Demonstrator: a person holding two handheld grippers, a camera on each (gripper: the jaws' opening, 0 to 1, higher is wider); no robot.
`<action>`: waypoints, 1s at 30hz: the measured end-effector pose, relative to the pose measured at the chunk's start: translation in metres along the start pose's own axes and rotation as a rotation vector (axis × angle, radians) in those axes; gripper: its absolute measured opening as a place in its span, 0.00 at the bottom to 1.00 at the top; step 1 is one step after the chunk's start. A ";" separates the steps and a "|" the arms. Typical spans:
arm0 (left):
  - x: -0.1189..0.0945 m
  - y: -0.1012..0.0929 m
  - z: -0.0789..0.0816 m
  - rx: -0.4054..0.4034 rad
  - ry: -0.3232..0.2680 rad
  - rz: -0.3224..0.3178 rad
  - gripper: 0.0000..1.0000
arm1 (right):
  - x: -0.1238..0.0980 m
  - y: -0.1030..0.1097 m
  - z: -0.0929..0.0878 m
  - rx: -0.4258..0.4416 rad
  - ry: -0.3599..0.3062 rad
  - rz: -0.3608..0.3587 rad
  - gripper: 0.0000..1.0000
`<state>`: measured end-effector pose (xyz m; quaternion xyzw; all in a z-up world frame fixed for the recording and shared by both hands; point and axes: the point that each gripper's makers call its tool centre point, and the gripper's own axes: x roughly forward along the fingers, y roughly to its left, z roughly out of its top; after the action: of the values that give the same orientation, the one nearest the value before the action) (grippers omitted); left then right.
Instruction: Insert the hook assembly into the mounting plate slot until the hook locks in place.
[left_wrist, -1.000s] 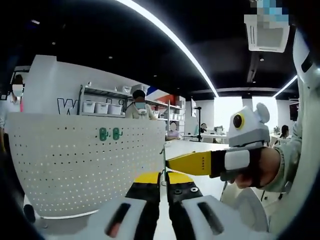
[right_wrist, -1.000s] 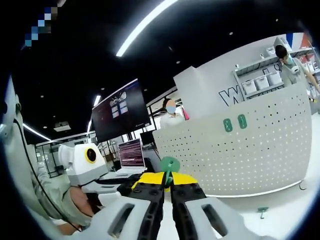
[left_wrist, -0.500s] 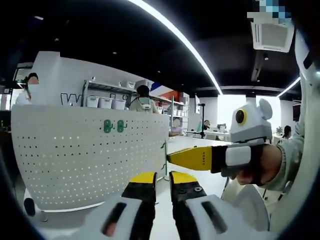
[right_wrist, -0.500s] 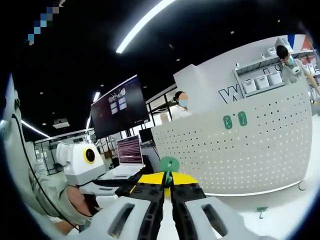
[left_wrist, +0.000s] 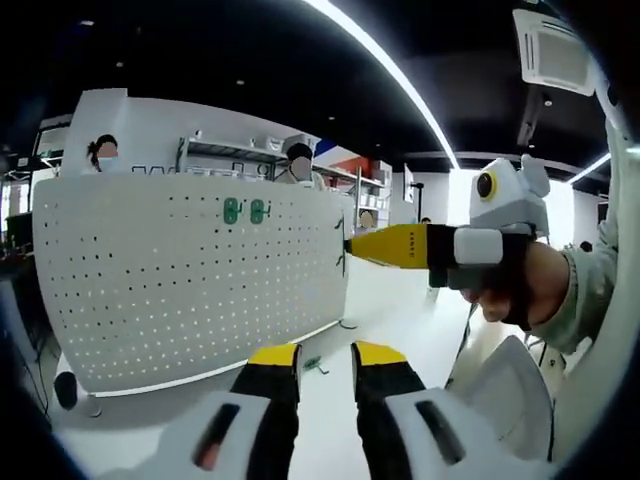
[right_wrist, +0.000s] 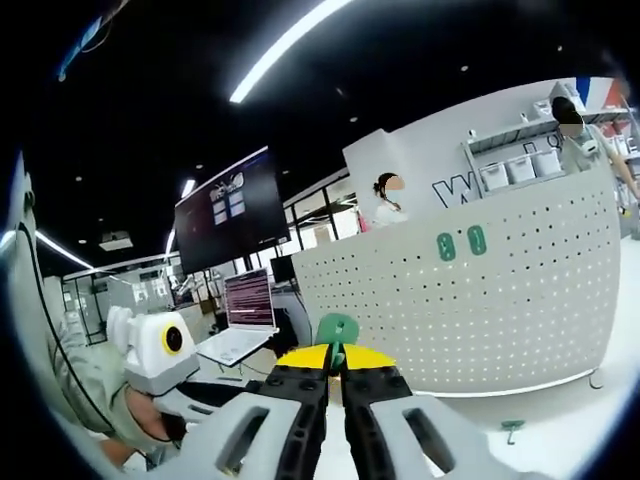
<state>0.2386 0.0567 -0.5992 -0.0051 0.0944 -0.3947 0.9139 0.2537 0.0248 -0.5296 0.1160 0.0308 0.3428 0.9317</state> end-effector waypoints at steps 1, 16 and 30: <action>0.000 0.000 -0.005 -0.002 0.011 0.004 0.23 | 0.001 -0.004 0.001 -0.005 0.000 -0.010 0.02; -0.012 -0.002 -0.050 -0.002 0.149 0.032 0.35 | 0.002 -0.035 0.022 -0.130 -0.025 -0.089 0.02; -0.026 0.003 -0.071 -0.052 0.183 0.078 0.36 | 0.005 -0.080 0.055 -0.243 -0.059 -0.209 0.02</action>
<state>0.2108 0.0826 -0.6646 0.0111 0.1878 -0.3551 0.9157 0.3157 -0.0414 -0.4946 0.0085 -0.0263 0.2415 0.9700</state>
